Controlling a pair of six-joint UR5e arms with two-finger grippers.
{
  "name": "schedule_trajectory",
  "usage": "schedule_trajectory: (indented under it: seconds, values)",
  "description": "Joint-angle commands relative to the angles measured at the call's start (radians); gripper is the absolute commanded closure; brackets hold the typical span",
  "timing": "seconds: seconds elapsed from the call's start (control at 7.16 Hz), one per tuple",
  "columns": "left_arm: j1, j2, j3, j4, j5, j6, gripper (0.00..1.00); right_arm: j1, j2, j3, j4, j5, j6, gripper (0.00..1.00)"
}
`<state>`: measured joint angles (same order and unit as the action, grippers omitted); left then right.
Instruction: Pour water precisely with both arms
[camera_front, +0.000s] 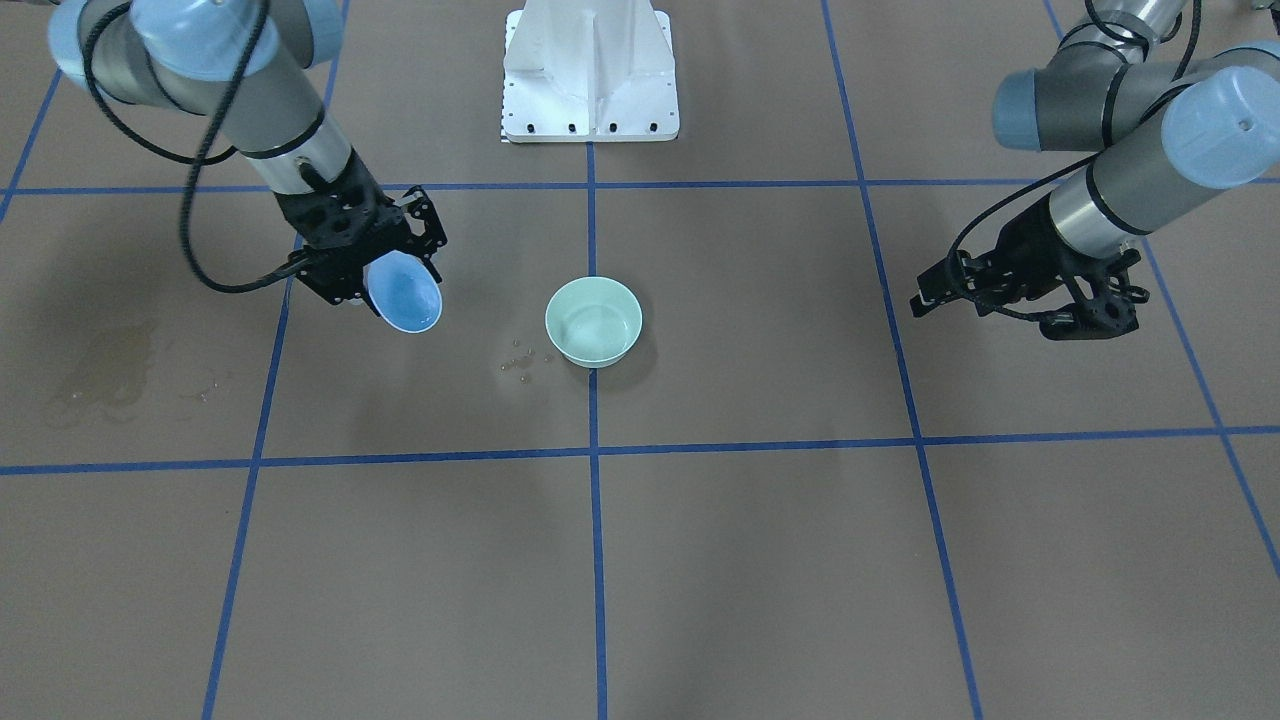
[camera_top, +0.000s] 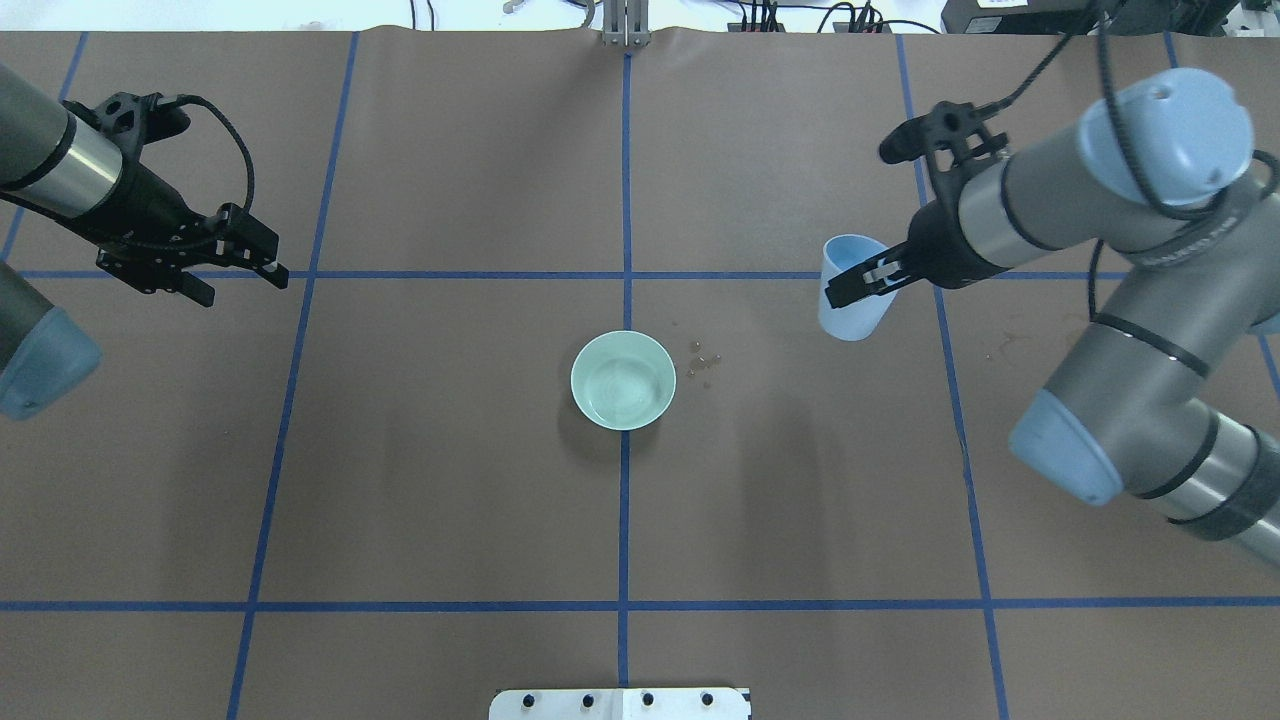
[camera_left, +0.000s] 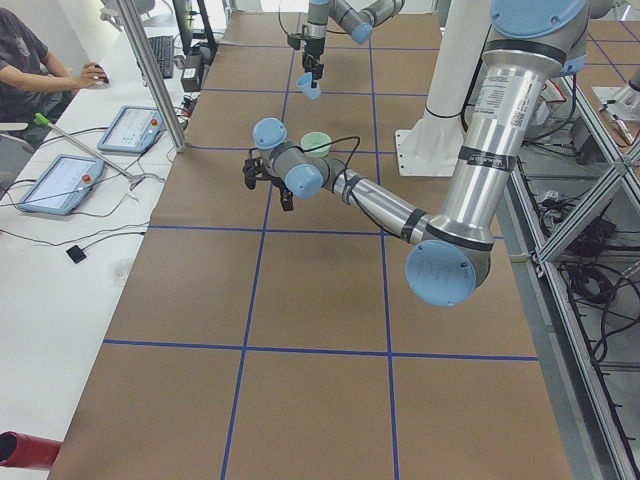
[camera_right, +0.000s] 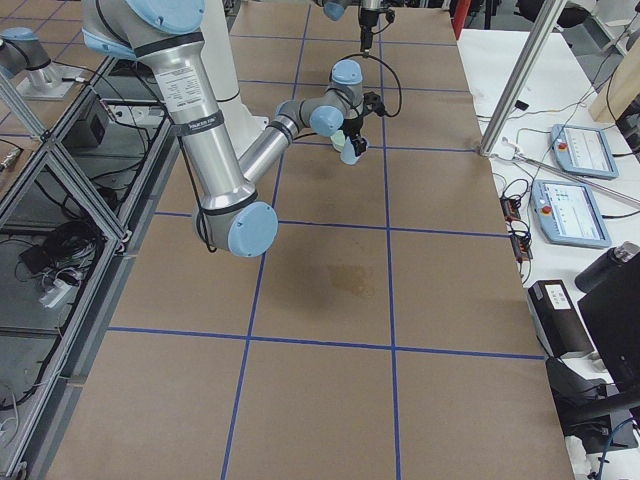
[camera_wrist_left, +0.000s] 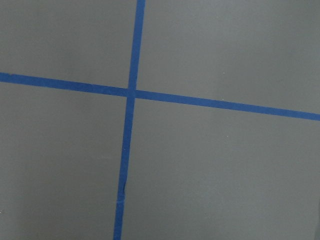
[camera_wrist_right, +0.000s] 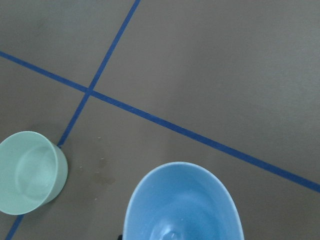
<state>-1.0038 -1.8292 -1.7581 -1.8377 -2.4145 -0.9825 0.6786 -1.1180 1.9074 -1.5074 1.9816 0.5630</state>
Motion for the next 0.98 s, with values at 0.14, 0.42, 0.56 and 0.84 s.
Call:
schedule_trajectory:
  seconds: [0.14, 0.42, 0.56, 0.84]
  values:
    - [0.001, 0.001, 0.002, 0.0, 0.0, 0.002, 0.08, -0.086, 0.238, -0.074, -0.424, -0.223, -0.454, 1.0]
    - [0.001, 0.002, 0.002, 0.0, 0.0, 0.002, 0.08, -0.151, 0.37, -0.188, -0.505, -0.372, -0.54, 1.0]
    - [0.001, 0.002, 0.002, 0.0, 0.0, 0.002, 0.08, -0.162, 0.401, -0.226, -0.505, -0.377, -0.535, 1.0]
    - [0.001, 0.002, 0.002, 0.0, 0.0, 0.001, 0.08, -0.22, 0.467, -0.302, -0.526, -0.471, -0.537, 1.0]
